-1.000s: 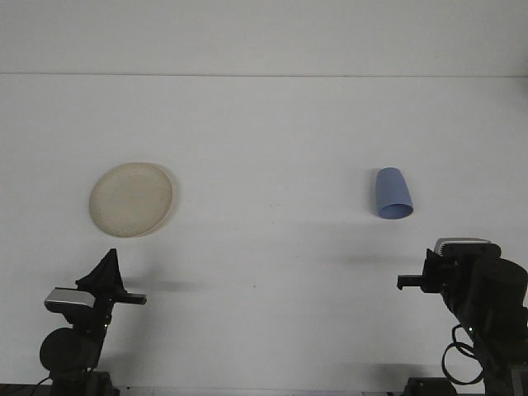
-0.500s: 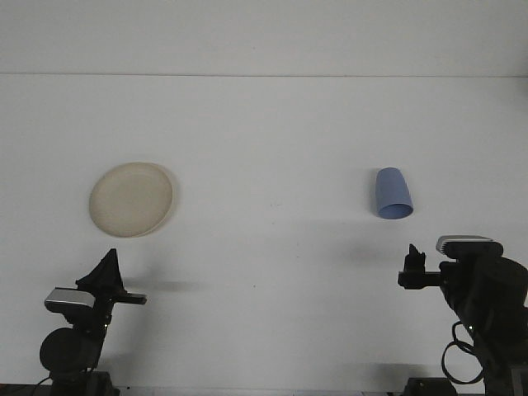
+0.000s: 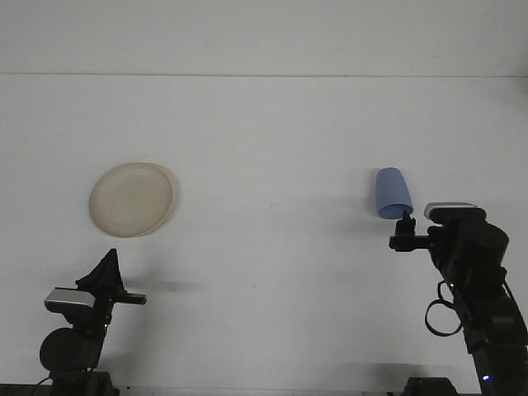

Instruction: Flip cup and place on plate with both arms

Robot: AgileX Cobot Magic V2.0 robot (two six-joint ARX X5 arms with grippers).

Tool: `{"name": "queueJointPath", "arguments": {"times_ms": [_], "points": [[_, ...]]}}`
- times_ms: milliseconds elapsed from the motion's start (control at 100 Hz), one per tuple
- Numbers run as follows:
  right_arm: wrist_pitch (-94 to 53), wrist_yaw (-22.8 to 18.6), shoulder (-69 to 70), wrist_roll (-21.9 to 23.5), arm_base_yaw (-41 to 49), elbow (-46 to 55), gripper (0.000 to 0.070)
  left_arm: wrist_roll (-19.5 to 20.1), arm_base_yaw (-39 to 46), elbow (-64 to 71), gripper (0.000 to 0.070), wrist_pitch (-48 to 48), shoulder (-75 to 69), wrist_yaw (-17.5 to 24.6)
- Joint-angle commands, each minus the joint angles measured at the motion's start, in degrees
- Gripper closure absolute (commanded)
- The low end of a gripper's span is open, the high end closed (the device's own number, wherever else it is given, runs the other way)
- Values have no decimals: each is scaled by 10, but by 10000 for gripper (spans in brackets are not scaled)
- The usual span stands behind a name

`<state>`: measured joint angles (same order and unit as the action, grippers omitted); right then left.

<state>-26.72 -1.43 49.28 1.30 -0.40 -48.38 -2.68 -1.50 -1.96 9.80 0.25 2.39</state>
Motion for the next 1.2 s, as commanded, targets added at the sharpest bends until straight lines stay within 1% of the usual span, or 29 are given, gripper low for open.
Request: {"name": "queueJointPath", "arguments": {"times_ms": [0,280,400,490,590,660,720,880,1050,1150,1190], "points": [[34,-1,12,-7,0,15,141,-4,1,11,689,6,-1,3],[201,0,22,-9,-1,151,141,-4,1,11,688,6,-1,3],[281,16,22,-6,-1,218,141,-4,1,11,688,6,-1,3],[343,19,22,-6,-4,262,141,-4,1,11,689,6,-1,3],[405,19,26,-6,-17,297,153,-4,1,11,689,6,-1,3],[425,18,35,-7,-30,304,153,-4,1,11,689,6,-1,3],[444,7,49,-7,-44,304,153,-4,1,11,689,6,-1,3],[523,-48,112,-7,-82,303,153,-4,1,11,689,6,-1,3],[607,-70,198,-7,-106,303,153,-4,1,11,689,6,-1,3],[666,-93,247,-7,-112,303,153,-4,1,11,689,6,-1,3],[688,-93,267,-7,-112,302,153,-4,1,11,689,6,-1,3]]}}
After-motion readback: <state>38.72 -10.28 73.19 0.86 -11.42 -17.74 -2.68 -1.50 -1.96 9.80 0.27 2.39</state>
